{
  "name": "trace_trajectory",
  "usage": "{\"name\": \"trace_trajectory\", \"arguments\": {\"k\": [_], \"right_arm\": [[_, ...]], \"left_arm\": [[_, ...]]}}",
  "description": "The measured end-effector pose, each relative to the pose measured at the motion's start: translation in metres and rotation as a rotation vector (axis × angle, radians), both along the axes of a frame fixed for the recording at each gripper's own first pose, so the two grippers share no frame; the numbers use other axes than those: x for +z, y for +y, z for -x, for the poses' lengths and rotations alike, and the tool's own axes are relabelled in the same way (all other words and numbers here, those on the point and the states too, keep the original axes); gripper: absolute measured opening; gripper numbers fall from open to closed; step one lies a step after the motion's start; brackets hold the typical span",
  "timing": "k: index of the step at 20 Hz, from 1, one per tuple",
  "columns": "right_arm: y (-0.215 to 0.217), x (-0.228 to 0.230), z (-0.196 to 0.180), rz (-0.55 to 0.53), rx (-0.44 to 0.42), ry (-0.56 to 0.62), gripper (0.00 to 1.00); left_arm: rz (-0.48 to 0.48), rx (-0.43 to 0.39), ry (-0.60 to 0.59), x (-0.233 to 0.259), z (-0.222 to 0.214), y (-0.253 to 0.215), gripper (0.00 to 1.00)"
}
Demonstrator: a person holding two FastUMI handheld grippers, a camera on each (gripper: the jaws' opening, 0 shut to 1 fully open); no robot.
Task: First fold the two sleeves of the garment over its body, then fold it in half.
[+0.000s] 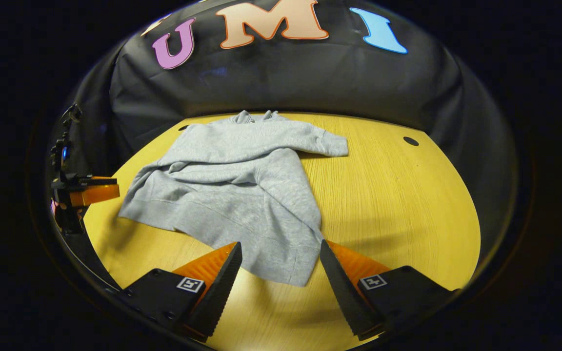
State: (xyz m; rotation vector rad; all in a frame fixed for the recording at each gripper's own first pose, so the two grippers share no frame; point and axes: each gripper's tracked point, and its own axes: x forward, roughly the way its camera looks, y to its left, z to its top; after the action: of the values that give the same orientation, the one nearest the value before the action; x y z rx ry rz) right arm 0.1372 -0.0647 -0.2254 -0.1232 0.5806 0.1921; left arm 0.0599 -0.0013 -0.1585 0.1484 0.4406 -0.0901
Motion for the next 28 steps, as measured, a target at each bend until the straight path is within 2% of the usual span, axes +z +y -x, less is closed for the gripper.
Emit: {"name": "trace_trajectory", "arguments": {"k": [6,10,12,13,14,16,17,18,19,21,22,23,24,25,26,28], "right_arm": [[-0.001,-0.022,0.005,0.038,-0.01,0.027,0.99],[0.002,-0.027,0.007,0.056,0.005,0.026,0.99],[0.005,-0.028,0.007,0.053,0.017,0.02,0.93],[0.006,-0.027,0.006,0.052,0.022,0.016,0.84],[0.006,-0.027,0.006,0.052,0.022,0.017,0.84],[0.006,-0.027,0.006,0.05,0.02,0.015,0.62],[0.006,-0.027,0.006,0.051,0.022,0.015,0.58],[0.007,-0.026,0.005,0.047,0.025,0.015,0.58],[0.007,-0.027,0.006,0.045,0.017,0.018,0.44],[0.008,-0.03,0.005,0.042,0.013,0.017,0.19],[0.007,-0.027,0.006,0.045,0.009,0.018,0.17],[0.007,-0.024,0.006,0.046,0.001,0.016,0.16],[0.006,-0.027,0.005,0.042,-0.011,0.019,0.14],[0.006,-0.027,0.005,0.038,-0.022,0.021,0.09],[0.004,-0.026,0.005,0.04,-0.038,0.022,0.1],[0.004,-0.021,0.005,0.02,-0.062,0.015,0.04]], "left_arm": [[0.043,0.048,0.041,-0.032,-0.002,0.004,0.96],[0.021,0.054,0.032,-0.038,-0.005,0.004,0.94],[-0.001,0.064,0.016,-0.039,-0.006,0.008,0.92],[-0.019,0.07,0.016,-0.041,-0.006,0.011,0.89],[-0.031,0.064,0.004,-0.039,-0.006,0.009,0.84],[-0.043,0.054,0.007,-0.041,-0.005,0.007,0.82],[-0.038,0.048,0.004,-0.04,-0.006,0.006,0.79],[-0.032,0.046,0.005,-0.041,-0.006,0.005,0.75],[-0.027,0.044,0.001,-0.04,-0.007,0.005,0.71],[-0.012,0.046,-0.001,-0.041,-0.01,0.004,0.51],[-0.006,0.04,-0.003,-0.041,-0.011,0.003,0.36],[0.001,0.032,0.002,-0.042,-0.01,0.0,0.32],[0.009,0.027,0.003,-0.041,-0.011,-0.002,0.18],[0.012,0.03,0.011,-0.041,-0.012,-0.002,0.12],[0.013,0.034,0.016,-0.041,-0.012,-0.002,0.05],[0.019,0.05,0.031,-0.04,-0.012,-0.002,0.02]]}}
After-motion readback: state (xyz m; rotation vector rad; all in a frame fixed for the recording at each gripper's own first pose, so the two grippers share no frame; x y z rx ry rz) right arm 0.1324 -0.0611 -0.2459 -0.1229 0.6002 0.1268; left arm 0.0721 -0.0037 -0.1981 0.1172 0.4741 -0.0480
